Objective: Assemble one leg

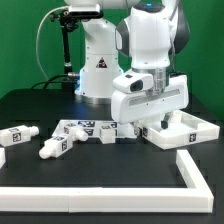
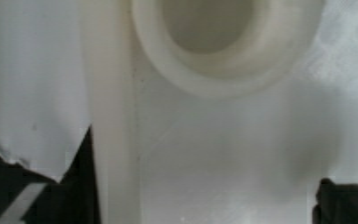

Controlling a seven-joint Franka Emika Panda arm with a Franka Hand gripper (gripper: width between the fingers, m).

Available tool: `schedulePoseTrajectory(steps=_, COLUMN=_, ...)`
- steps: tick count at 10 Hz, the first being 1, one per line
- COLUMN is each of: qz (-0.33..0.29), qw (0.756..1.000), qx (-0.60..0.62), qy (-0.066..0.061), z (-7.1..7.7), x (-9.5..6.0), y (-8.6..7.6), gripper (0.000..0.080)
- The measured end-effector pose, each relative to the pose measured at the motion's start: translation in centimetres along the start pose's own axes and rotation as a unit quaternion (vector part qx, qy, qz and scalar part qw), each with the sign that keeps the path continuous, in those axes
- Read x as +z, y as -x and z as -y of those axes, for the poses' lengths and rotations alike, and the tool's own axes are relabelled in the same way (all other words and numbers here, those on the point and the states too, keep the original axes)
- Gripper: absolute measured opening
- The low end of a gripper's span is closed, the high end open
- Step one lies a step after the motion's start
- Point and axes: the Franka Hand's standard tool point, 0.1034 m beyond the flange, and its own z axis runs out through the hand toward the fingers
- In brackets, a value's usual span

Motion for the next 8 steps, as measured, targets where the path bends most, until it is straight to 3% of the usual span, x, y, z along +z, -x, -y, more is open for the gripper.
schedulePoseTrajectory(steps=2, qz=0.000, qw=1.000, qx=0.000, qy=0.000, z=0.0, x=0.0, y=0.0, gripper=0.0386)
schedulePoseTrajectory(steps=3, qz=0.000, qw=1.000, qx=0.000, qy=0.000, z=0.0, x=0.0, y=0.0, gripper=0.0386)
schedulePoseTrajectory(steps=4, qz=0.000, qw=1.000, qx=0.000, qy=0.000, z=0.0, x=0.0, y=0.0, gripper=0.0203)
schedulePoseTrajectory(steps=5, qz=0.000, qw=1.000, qx=0.000, qy=0.000, z=0.0, x=0.0, y=0.0, gripper=0.0077)
schedulePoseTrajectory(steps=6, qz=0.007, qw=1.000, qx=-0.003, qy=-0.001, z=-0.3, x=-0.2, y=0.1, gripper=0.0077)
schedulePoseTrajectory(steps=7, qz=0.019, qw=1.000, qx=-0.001, qy=-0.001, z=-1.5, x=-1.3, y=0.1, gripper=0.0047)
schedulePoseTrajectory(steps=8, qz=0.036, qw=0.999, qx=0.005, qy=-0.002, z=-3.2, x=-3.4, y=-0.5, gripper=0.0047)
